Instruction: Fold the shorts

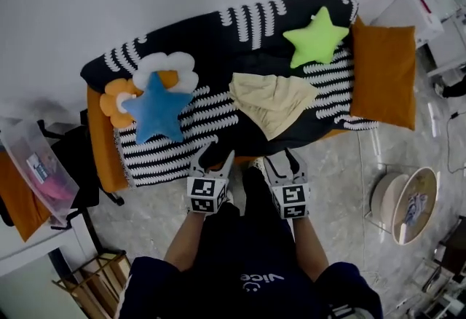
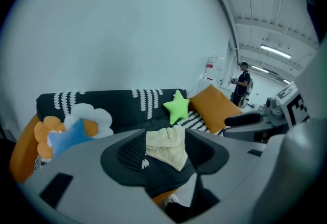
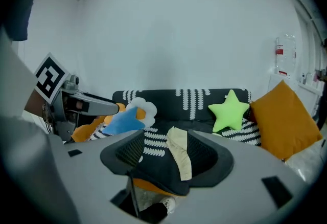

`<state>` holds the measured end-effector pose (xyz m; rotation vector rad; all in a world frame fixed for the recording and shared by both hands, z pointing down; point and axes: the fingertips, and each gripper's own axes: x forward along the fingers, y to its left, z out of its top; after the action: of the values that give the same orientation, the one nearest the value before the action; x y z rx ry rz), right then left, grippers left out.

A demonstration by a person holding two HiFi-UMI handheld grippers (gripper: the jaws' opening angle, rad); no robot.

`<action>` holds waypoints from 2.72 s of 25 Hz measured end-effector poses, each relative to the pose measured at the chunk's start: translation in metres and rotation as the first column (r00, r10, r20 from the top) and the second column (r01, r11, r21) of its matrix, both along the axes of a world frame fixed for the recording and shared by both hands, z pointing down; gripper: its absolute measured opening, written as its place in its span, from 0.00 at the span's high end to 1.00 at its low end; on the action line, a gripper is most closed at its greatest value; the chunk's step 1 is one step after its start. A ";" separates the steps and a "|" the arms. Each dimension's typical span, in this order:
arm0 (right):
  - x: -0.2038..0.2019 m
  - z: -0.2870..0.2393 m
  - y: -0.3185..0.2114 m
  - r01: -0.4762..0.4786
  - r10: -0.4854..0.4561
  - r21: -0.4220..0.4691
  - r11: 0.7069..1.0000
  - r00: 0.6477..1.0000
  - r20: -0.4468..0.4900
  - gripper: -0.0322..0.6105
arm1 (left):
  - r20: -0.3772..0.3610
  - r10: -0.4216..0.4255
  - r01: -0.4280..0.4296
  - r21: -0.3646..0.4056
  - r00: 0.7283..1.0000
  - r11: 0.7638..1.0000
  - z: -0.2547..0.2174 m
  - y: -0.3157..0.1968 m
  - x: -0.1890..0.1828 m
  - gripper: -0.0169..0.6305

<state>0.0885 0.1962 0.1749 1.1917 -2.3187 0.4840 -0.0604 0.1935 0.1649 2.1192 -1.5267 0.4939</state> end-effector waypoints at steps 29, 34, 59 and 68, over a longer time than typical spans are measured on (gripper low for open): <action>0.015 0.202 -0.086 -0.085 0.047 -0.219 0.972 0.984 -0.171 0.59 | 0.043 0.193 -0.162 -0.383 0.980 0.910 0.229 -0.143 0.010 0.65; 0.023 0.270 -0.078 -0.106 0.041 -0.284 0.953 0.973 -0.225 0.60 | 0.039 0.196 -0.165 -0.393 0.980 0.905 0.280 -0.173 0.004 0.68; 0.022 0.428 -0.041 -0.047 -0.084 -0.432 0.901 0.957 -0.279 0.70 | 0.011 0.137 -0.101 -0.617 0.990 0.781 0.425 -0.195 -0.003 0.84; 0.022 0.420 -0.054 0.016 -0.179 -0.496 0.868 0.942 -0.283 0.80 | 0.043 0.160 -0.095 -0.644 0.986 0.759 0.418 -0.195 -0.013 0.92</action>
<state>0.1105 0.1421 0.5952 0.8259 -1.8158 0.7276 -0.0733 -0.0012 0.5830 1.6644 -1.0383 1.0197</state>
